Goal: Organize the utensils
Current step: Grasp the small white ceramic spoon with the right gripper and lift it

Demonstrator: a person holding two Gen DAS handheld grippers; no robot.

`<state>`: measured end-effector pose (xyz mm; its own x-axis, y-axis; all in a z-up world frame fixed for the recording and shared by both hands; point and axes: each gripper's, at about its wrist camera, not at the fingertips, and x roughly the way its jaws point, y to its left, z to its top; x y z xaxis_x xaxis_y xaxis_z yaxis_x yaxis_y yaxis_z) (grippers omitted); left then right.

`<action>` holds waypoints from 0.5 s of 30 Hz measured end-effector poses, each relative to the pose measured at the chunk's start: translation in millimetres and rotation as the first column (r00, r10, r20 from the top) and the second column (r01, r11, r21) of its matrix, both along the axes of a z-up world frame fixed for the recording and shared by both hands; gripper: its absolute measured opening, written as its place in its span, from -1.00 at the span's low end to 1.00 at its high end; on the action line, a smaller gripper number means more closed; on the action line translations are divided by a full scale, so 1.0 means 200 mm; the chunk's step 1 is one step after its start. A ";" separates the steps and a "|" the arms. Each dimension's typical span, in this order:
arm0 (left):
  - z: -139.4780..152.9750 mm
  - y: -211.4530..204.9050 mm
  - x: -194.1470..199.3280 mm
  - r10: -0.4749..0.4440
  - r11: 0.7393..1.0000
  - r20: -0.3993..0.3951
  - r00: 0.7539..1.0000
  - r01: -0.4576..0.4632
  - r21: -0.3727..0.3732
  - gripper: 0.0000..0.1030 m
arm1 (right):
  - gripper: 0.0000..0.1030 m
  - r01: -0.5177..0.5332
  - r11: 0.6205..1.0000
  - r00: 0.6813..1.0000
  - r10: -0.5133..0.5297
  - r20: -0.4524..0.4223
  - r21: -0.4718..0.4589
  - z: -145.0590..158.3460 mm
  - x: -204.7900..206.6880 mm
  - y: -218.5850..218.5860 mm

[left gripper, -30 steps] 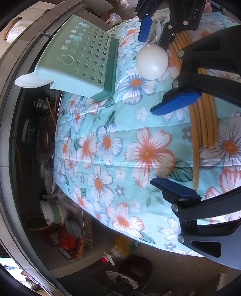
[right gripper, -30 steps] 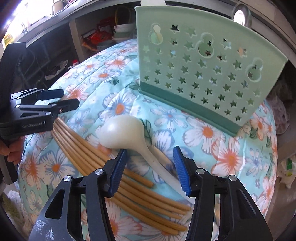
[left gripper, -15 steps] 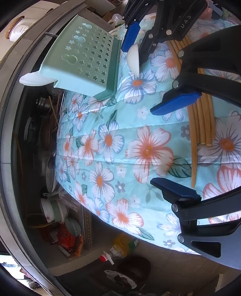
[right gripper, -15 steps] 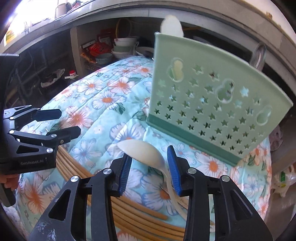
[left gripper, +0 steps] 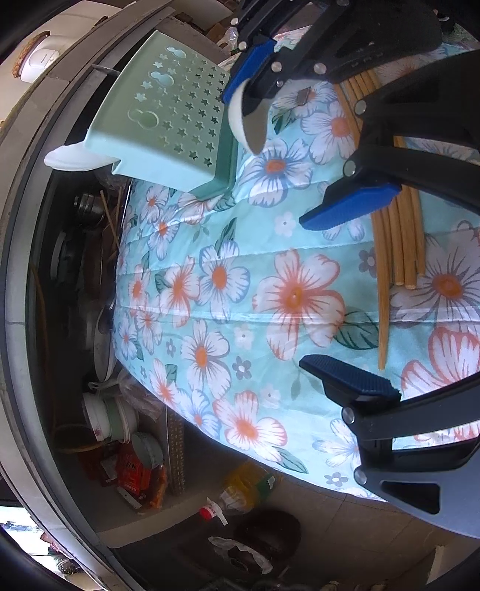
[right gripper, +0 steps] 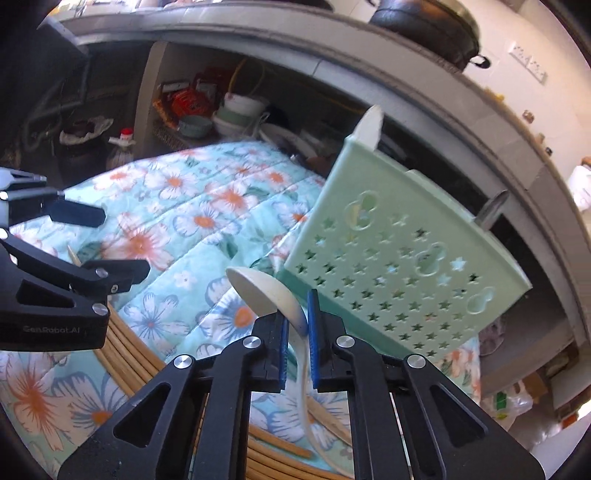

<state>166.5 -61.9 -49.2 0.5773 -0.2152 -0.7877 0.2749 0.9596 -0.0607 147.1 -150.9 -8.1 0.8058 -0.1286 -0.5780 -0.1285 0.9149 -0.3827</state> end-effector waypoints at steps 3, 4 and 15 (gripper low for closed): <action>0.02 0.00 -0.01 -0.005 1.000 0.007 1.000 0.005 -0.002 0.31 | -0.91 0.033 0.998 0.998 -0.036 0.050 0.058 0.08 -0.05 -0.06; 0.02 -0.01 -0.01 -0.008 1.000 0.010 1.000 0.008 -0.002 0.31 | -0.92 0.047 0.995 0.996 -0.053 0.066 0.092 0.12 -0.06 -0.09; 0.08 -0.08 -0.04 -0.056 0.998 0.030 0.998 0.055 0.007 0.31 | -0.94 0.184 0.870 0.952 -0.274 0.138 0.457 0.33 -0.37 -0.48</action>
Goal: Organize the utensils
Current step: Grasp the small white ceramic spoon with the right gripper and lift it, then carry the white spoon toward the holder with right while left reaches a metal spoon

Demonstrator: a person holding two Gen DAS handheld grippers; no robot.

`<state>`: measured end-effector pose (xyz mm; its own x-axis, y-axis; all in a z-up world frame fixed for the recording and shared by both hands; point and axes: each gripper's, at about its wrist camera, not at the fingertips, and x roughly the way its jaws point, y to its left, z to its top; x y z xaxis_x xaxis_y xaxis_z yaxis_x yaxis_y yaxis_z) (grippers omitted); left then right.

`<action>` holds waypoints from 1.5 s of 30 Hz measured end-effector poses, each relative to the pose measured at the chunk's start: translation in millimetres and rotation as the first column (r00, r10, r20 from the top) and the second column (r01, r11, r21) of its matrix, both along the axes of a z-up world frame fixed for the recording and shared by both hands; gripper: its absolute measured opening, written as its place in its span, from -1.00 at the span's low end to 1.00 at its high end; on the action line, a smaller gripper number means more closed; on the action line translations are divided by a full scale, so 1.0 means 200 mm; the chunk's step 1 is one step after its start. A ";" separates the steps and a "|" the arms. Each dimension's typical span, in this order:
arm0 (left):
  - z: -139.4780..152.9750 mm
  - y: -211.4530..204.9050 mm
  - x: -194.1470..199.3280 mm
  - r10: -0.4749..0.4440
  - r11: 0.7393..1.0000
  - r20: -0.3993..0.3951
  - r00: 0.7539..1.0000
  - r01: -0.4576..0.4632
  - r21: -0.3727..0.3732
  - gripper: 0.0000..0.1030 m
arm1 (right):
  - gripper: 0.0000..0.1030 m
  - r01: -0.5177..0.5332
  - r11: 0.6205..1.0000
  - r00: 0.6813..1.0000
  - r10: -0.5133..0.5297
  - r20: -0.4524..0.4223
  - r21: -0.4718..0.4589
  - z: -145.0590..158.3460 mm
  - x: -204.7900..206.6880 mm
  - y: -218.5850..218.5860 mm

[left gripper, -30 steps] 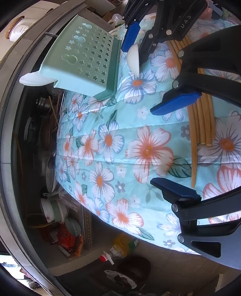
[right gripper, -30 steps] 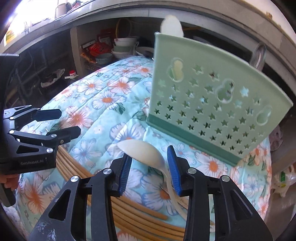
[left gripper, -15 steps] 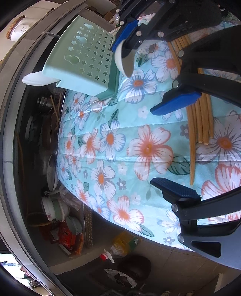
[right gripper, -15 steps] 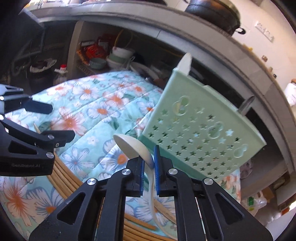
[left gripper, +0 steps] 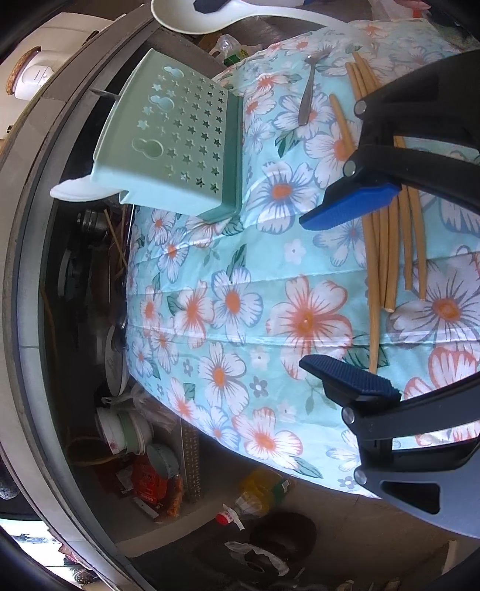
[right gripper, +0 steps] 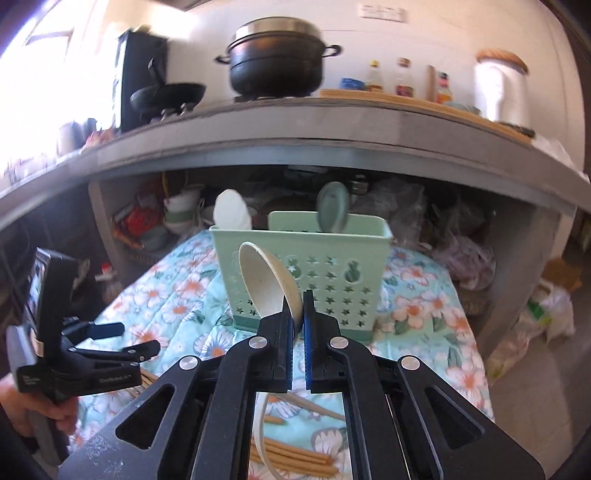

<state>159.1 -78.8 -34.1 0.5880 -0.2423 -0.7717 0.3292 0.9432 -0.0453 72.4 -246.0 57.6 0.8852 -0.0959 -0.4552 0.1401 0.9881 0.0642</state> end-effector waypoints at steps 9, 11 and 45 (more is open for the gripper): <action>0.05 -0.14 -0.08 -0.084 0.996 0.028 0.996 0.085 -0.011 0.31 | -0.94 0.061 0.965 0.996 -0.074 0.042 0.255 0.05 -0.25 -0.32; 0.07 -0.18 -0.10 -0.114 0.993 0.046 0.992 0.115 -0.024 0.31 | -0.94 0.076 0.950 0.994 -0.096 0.051 0.303 0.07 -0.31 -0.41; -0.15 -1.12 -0.35 -0.879 0.441 0.003 0.477 0.808 0.390 -0.96 | -0.94 0.214 0.860 0.976 -0.203 -0.073 0.463 -0.11 -0.36 -0.82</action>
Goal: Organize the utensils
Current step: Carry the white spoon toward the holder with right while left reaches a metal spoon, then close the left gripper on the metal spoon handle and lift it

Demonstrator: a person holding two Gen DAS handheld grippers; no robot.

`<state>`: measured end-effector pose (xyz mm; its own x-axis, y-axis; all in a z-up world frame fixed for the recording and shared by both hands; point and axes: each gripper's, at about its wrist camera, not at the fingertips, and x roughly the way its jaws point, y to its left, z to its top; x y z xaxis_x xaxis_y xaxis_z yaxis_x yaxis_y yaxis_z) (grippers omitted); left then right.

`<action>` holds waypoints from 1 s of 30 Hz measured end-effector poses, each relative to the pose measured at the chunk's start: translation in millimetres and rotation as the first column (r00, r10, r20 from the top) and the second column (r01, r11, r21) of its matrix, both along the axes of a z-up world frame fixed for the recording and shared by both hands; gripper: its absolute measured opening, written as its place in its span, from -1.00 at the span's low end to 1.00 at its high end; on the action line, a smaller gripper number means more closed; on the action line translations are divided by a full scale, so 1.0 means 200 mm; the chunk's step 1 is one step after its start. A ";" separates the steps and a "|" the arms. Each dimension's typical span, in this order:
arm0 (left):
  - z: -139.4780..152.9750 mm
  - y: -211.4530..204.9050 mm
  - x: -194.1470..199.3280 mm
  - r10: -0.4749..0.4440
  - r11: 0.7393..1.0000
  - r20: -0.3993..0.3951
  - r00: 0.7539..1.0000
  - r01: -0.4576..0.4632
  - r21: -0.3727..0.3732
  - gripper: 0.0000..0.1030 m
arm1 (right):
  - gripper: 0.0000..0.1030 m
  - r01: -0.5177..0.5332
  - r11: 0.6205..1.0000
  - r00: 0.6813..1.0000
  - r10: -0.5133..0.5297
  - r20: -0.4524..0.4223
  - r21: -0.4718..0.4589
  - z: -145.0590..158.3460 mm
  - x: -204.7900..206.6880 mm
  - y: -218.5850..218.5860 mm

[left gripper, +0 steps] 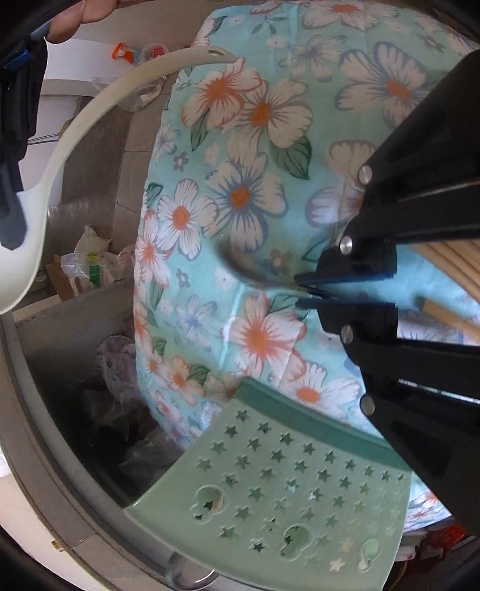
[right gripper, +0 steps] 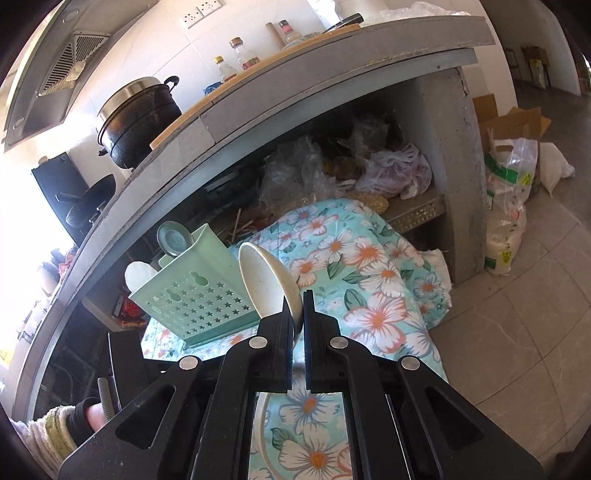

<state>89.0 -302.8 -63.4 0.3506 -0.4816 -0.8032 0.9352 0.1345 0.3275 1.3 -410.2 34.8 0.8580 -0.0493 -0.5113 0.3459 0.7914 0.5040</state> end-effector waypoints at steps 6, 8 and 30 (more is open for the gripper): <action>0.09 0.09 0.02 -0.001 1.000 0.057 0.998 0.002 -0.016 -0.96 | -0.94 -0.014 1.000 1.000 0.014 -0.001 0.001 0.00 0.01 0.03; 0.14 0.14 0.02 0.002 1.000 0.051 0.999 -0.001 -0.023 -0.96 | -0.94 -0.020 1.000 1.000 0.020 0.001 0.000 0.00 0.01 0.04; 0.10 0.91 0.10 0.417 0.758 -0.727 0.546 -0.650 -0.054 -0.96 | -0.94 -0.145 0.979 0.988 0.152 -0.039 0.145 -0.09 0.18 0.19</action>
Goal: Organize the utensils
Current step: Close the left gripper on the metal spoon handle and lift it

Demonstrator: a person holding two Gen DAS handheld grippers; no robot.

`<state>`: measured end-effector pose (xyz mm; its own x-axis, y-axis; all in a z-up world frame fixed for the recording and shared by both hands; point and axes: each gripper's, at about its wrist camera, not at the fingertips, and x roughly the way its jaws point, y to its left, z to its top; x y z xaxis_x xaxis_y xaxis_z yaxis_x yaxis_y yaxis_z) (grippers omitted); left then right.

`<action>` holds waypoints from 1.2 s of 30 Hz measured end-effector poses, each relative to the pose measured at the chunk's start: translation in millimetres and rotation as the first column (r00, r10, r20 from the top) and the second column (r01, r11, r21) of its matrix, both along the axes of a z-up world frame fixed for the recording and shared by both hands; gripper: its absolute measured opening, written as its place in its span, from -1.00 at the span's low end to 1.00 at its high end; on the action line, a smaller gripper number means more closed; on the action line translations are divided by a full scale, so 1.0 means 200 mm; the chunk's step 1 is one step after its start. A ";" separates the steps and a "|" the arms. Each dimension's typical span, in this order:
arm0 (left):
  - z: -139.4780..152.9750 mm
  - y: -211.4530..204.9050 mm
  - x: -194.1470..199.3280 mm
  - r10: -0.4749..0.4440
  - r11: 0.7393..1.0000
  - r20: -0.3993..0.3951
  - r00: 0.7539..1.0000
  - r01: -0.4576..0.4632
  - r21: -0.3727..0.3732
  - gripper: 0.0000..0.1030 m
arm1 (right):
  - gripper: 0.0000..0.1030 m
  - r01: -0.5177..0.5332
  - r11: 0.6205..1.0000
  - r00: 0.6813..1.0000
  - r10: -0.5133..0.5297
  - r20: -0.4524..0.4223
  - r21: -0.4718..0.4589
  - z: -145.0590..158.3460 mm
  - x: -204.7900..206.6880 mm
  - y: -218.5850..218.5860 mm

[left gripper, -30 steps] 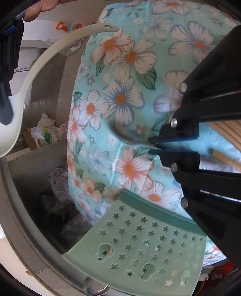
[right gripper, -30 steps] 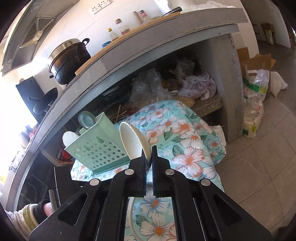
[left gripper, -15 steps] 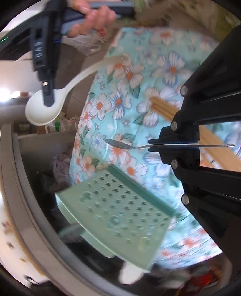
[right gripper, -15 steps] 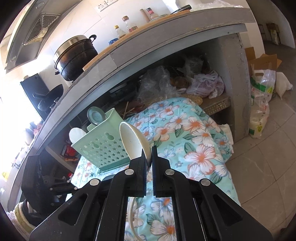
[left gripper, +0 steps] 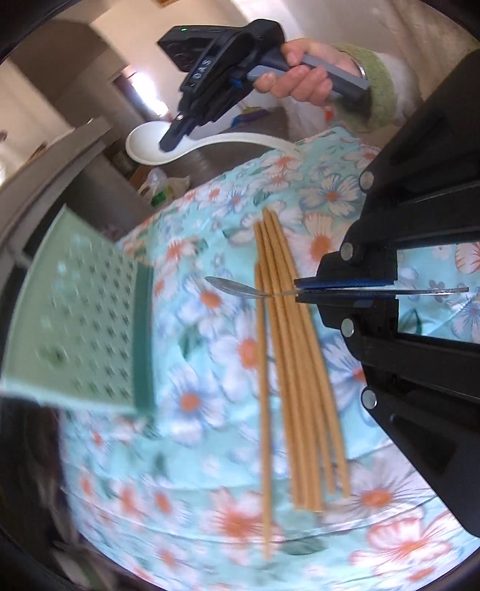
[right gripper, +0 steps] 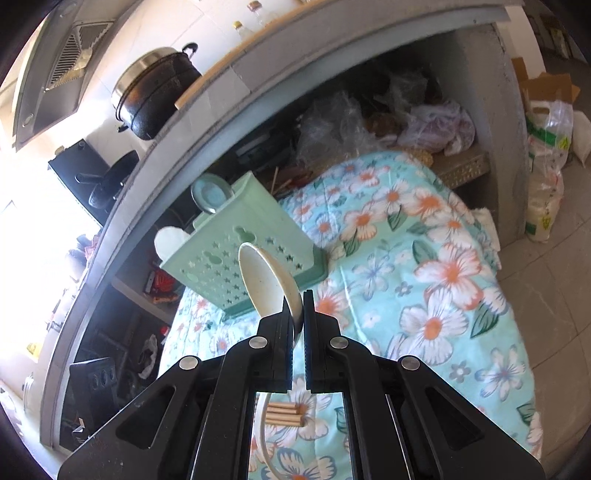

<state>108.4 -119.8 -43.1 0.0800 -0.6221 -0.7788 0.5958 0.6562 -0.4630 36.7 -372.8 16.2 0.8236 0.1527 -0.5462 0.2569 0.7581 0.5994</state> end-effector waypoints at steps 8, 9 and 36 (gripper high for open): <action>-0.02 0.13 -0.01 0.113 0.993 -0.024 0.993 -0.113 -0.029 -0.89 | -0.94 -0.009 1.000 0.991 0.010 -0.132 0.010 -0.17 0.07 0.03; 0.00 0.15 -0.01 0.119 0.992 -0.019 0.993 -0.119 -0.036 -0.81 | -0.94 -0.010 1.000 0.990 0.011 -0.144 0.009 -0.18 0.08 0.03; -0.04 -0.14 0.39 -0.222 0.971 -0.003 0.975 0.221 0.095 -0.33 | -0.94 -0.021 0.999 0.982 0.028 -0.187 0.038 -0.26 0.14 0.01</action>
<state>187.2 -147.2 -51.9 -0.0452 -0.5487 -0.8348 0.7345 0.5481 -0.4001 64.4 -370.4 -34.8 0.7032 0.1936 -0.6842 0.3489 0.7444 0.5693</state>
